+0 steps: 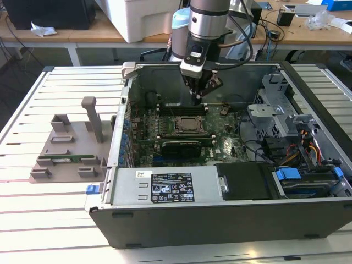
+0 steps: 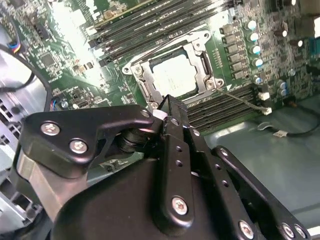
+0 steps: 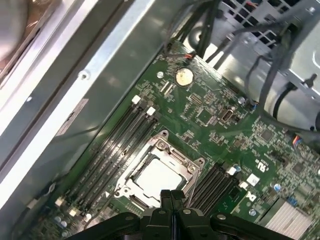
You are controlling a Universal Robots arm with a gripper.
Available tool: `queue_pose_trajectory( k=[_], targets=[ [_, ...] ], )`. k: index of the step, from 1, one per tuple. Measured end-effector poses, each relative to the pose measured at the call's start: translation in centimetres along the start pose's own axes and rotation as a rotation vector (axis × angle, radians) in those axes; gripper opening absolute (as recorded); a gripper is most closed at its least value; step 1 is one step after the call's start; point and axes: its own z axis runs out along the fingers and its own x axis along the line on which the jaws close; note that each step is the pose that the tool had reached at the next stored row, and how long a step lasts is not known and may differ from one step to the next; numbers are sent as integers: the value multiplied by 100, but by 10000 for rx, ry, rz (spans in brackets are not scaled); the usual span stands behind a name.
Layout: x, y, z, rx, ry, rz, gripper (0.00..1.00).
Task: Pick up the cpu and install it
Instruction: 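Install the first cpu locking lever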
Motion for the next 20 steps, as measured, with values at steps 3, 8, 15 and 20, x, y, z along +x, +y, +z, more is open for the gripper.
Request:
queue_pose_trajectory(
  k=[3,8,15,20],
  targets=[
    [0,0,0,-11,-44,-735,11],
    [0,0,0,-22,-95,-1551,11],
    [0,0,0,-37,-161,-2610,11],
    [0,0,0,-49,-212,-3450,11]
  ],
)
